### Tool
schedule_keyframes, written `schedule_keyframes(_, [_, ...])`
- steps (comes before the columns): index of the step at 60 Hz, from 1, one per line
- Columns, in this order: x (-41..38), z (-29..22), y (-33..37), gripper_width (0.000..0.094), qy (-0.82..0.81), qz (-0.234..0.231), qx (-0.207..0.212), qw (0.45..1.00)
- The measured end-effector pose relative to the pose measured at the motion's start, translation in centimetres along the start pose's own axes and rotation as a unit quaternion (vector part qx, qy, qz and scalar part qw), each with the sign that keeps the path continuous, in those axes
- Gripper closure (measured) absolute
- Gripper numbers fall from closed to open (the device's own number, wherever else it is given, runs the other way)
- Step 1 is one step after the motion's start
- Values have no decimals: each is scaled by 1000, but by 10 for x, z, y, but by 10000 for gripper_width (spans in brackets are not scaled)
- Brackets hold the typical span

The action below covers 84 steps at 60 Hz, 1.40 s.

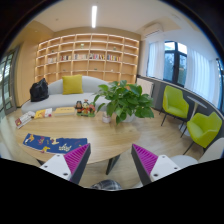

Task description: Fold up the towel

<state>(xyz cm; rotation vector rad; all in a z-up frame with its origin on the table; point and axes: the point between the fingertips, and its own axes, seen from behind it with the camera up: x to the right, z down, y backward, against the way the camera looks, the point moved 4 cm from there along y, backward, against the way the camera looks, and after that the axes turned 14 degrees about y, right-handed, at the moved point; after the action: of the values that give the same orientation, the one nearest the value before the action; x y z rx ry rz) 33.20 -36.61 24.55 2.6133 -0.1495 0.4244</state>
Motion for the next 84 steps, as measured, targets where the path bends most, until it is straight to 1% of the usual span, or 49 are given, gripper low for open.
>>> schedule_keyframes(4, [-2,2,3,86,5,-1,-3,1000])
schedule_keyframes(14, [-42,13,3,89,11,-16,-21,1000])
schedule_keyframes(21, [-88,25,5,88,21,-47,-40,998])
schedule_keyframes(28, [-159,38,1,81,27,-91,-57,994])
schedule_keyframes(37, [-265,41,-1,82,25,-162,-73,984])
schedule_keyframes(51, [-442,1,-12,80,34,-257,-68,964])
schedule_keyframes(55, [-486,-12,-26,76,27,-270,-68,960])
schedule_keyframes(58, [-515,-21,-39,76,23,-273,-68,959])
schedule_keyframes(61, [-537,-30,-55,82,19,-266,-66,961])
schedule_keyframes(69, [-577,-44,-112,84,25,-229,-70,971])
schedule_keyframes(79, [-600,-41,-164,89,26,-190,-87,978])
schedule_keyframes(81, [-601,-45,-170,127,30,-179,-73,981])
schedule_keyframes(84, [-599,-42,-174,264,38,-165,-72,983])
